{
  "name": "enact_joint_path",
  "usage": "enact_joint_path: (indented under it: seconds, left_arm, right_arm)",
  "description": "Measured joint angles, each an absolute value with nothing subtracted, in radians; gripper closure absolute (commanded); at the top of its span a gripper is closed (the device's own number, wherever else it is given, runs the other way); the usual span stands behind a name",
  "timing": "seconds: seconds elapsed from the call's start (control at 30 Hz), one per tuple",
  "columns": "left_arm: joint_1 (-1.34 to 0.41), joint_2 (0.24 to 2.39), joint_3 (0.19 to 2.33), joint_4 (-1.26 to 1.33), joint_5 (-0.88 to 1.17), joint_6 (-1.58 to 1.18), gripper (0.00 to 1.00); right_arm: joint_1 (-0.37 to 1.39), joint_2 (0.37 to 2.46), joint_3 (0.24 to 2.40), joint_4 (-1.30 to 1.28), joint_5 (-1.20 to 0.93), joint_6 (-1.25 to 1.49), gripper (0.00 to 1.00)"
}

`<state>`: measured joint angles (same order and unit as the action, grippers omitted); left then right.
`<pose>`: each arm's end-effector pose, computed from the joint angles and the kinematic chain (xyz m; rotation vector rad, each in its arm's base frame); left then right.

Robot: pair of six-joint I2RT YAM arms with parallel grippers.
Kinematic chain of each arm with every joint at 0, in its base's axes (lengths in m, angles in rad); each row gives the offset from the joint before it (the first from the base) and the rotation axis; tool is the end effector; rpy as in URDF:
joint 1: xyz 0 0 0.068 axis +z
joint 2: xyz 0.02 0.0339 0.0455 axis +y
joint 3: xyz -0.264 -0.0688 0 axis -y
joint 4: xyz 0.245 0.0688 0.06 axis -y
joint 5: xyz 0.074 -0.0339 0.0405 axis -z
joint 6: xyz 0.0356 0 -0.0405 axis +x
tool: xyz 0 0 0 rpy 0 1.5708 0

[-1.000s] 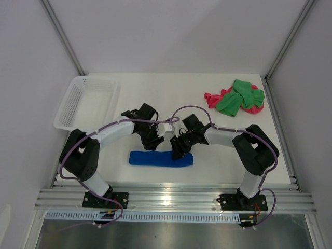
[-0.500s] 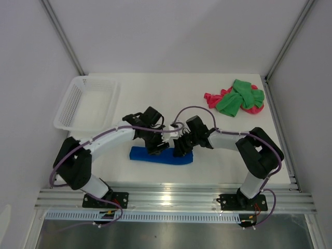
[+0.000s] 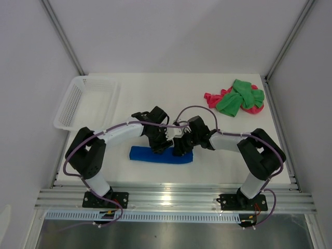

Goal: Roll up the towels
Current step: Place the rolled towel into the container

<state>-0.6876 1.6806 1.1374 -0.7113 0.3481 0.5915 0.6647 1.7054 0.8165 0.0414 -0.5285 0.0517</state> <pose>0.2420 -0.2145 0.1985 1.7338 2.1993 -0.5131 0.2453 0.2151 0.1442 -0.9897 2.2864 0.9567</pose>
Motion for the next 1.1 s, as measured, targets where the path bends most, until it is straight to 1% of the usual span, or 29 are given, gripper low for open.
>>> enact_joint_path:
  seconds: [0.07, 0.23, 0.43, 0.57, 0.8, 0.97, 1.1]
  left_arm:
    - [-0.686, 1.674, 1.142, -0.719, 0.355, 0.589, 0.44]
    - [-0.684, 1.672, 1.18, -0.76, 0.374, 0.575, 0.42]
    - [-0.67, 1.736, 1.301, -0.802, 0.403, 0.583, 0.4]
    - [-0.669, 1.798, 1.335, -0.8, 0.459, 0.601, 0.39]
    - [-0.699, 1.85, 1.348, -0.795, 0.571, 0.657, 0.39]
    - [-0.715, 1.868, 1.345, -0.762, 0.593, 0.675, 0.4]
    - [-0.716, 1.831, 1.304, -0.71, 0.611, 0.67, 0.4]
  right_arm:
    - [0.667, 1.698, 0.828, 0.015, -0.508, 0.049, 0.4]
    - [0.667, 1.655, 0.842, -0.073, -0.452, 0.038, 0.37]
    - [0.645, 1.595, 0.868, -0.159, -0.402, 0.025, 0.37]
    - [0.625, 1.583, 0.873, -0.233, -0.366, 0.023, 0.37]
    - [0.607, 1.472, 0.778, -0.289, -0.303, 0.007, 0.36]
    - [0.581, 1.434, 0.741, -0.3, -0.308, -0.017, 0.36]
    - [0.575, 1.428, 0.743, -0.293, -0.334, -0.035, 0.36]
